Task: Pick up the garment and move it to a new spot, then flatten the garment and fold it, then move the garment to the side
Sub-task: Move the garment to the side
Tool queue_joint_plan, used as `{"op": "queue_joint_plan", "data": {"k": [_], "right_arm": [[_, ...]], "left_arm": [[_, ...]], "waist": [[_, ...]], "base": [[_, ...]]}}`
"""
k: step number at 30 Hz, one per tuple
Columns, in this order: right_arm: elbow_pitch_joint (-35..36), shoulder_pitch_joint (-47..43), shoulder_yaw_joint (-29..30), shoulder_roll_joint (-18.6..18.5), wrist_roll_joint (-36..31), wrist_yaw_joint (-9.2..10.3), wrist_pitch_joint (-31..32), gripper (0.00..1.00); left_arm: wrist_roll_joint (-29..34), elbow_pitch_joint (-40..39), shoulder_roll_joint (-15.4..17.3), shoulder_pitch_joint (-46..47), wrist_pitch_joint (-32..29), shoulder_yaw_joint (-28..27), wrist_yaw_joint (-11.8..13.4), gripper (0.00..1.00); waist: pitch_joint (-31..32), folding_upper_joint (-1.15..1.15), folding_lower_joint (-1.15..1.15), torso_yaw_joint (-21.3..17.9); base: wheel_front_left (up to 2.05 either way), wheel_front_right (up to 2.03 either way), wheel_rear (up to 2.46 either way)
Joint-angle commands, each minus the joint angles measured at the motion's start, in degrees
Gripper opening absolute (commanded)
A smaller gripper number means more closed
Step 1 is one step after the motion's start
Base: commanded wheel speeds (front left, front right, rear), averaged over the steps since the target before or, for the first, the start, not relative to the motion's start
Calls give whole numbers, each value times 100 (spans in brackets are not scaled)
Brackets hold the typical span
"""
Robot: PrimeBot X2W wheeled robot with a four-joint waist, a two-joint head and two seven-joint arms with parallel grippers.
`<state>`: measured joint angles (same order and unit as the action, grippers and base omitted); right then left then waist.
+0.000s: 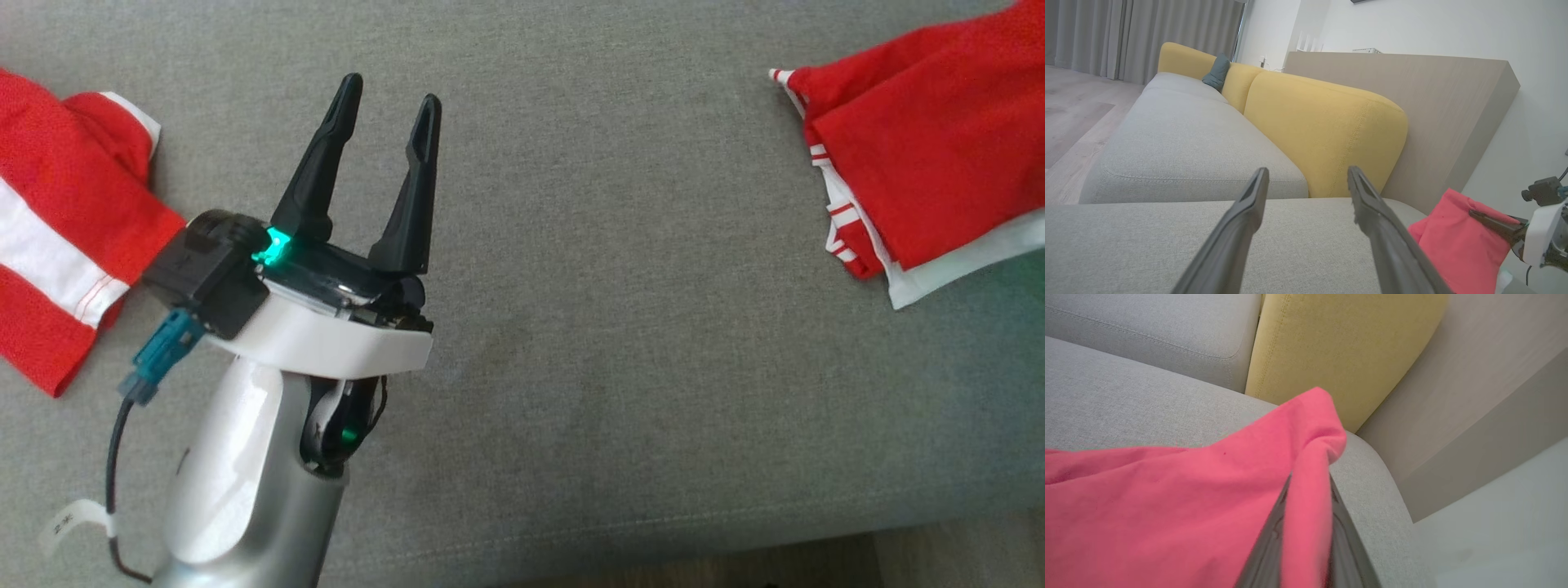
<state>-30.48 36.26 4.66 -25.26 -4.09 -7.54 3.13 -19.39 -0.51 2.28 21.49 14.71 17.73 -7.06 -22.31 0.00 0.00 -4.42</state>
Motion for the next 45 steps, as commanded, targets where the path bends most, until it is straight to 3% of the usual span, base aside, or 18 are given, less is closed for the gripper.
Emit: {"op": "queue_joint_plan", "data": {"k": [1, 2, 8, 14, 28, 36, 45], "right_arm": [[253, -98, 30, -14, 34, 5, 15, 89], [284, -119, 79, 31, 45, 5, 36, 100], [533, -263, 200, 287, -11, 5, 193, 100], [886, -283, 77, 767, 2, 5, 209, 100], [1399, -872, -364, 2117, 633, 5, -858, 100], [1452, -1980, -924, 2236, 1075, 5, -1585, 100], [1562, -2809, -919, 2238, 1315, 5, -1786, 100]], "left_arm": [[-30, -195, 60, 67, 29, -190, -14, 100], [-42, -190, 60, 59, 29, -191, -14, 100], [-107, -158, 60, -63, 29, -216, -1, 100], [-151, -120, 60, -290, 29, -392, 52, 100], [-251, -77, 60, -1105, 29, -1042, 263, 100], [-339, 126, 60, -1781, 29, -1193, 365, 100], [-355, 259, 60, -2240, 29, -1085, 448, 100]], "waist": [[27, 0, 0, 8], [49, 0, 0, 14], [269, 0, 0, 59], [656, 0, 0, 102], [1621, 0, 0, 426], [2092, 0, 0, 622], [2273, 0, 0, 677]], "base": [[0, 0, 0], [0, 0, 0], [0, 0, 0], [0, 0, 0], [0, 0, 0], [0, 0, 0], [0, 0, 0]]}}
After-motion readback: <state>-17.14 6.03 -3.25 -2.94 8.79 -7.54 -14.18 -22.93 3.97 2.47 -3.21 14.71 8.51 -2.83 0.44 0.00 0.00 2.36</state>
